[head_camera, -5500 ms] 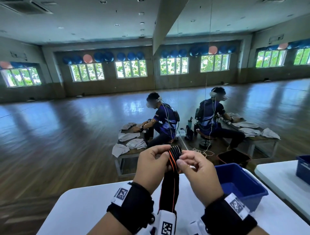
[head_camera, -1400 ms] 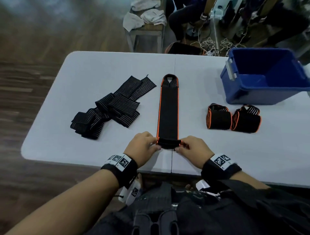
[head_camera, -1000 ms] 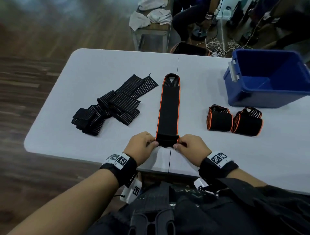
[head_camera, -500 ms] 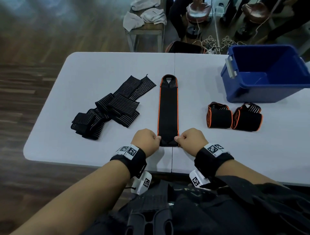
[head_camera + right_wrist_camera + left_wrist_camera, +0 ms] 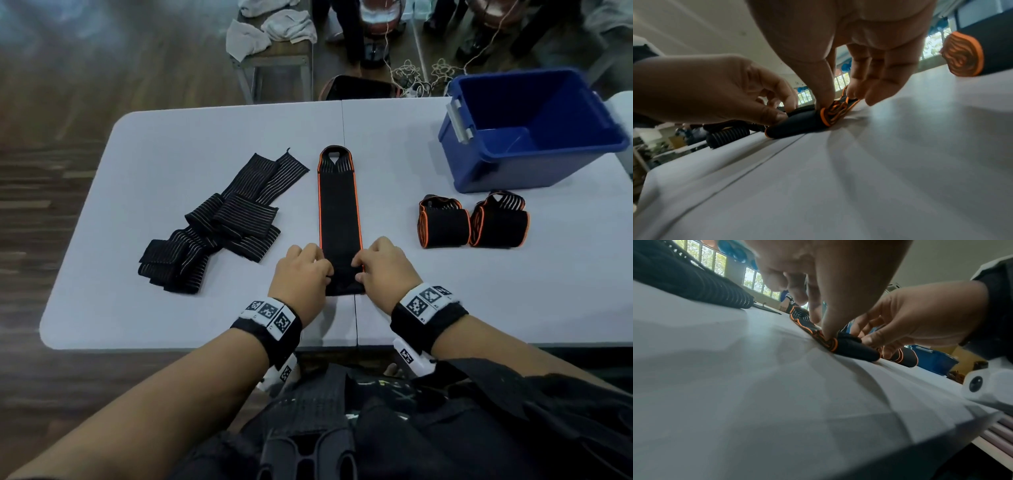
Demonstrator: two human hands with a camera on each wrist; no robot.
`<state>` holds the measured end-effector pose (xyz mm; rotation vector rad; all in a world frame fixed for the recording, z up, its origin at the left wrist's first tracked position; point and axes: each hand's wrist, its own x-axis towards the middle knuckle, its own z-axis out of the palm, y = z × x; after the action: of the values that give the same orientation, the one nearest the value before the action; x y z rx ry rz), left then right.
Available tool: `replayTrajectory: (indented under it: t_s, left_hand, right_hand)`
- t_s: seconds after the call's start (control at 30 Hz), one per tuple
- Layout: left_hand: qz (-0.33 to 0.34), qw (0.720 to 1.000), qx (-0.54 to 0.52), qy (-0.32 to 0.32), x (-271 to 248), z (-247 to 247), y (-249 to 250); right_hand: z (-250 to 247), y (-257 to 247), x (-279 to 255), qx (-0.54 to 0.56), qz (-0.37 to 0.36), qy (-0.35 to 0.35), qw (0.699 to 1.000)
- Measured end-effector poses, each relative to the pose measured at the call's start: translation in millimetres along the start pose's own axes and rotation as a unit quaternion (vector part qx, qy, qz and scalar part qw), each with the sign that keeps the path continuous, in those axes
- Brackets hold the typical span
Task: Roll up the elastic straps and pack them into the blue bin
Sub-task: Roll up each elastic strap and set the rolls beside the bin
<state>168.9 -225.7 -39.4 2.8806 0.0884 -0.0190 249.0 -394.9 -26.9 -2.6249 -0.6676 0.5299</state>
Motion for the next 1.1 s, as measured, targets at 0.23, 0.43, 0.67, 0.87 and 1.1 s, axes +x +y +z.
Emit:
replayTrajectory:
  t_s: [0.23,0.43,0.67,0.87,1.1]
  left_hand:
    - [0.059,0.998,-0.032,-0.008,-2.3,-2.8,-5.9]
    - [0.014,0.995,-0.049,-0.082,-11.5,-16.0,-8.8]
    - [-0.141,0.966,-0.203,-0.073,-1.2,-10.7,-7.8]
    - [-0.201,0.936,-0.283,-0.063,17.9,-18.8,-8.3]
    - [-0.231,0.936,-0.250,-0.091,35.1,-18.4,-11.1]
  right_hand:
    - [4.0,-2.2,-9.5,-0.156,-0.088,-0.039,0.983]
    - [-1.0,-0.5,-13.2,-0.146,-0.098,-0.061,0.982]
    - [-9.8,-6.1,-9.5,0.072,0.003,-0.035,0.997]
    - [-9.1,-15.4,4.1,0.137,0.089,0.023,0.986]
    - [0.4,-10.3,21.9,0.163,0.165,0.030,0.972]
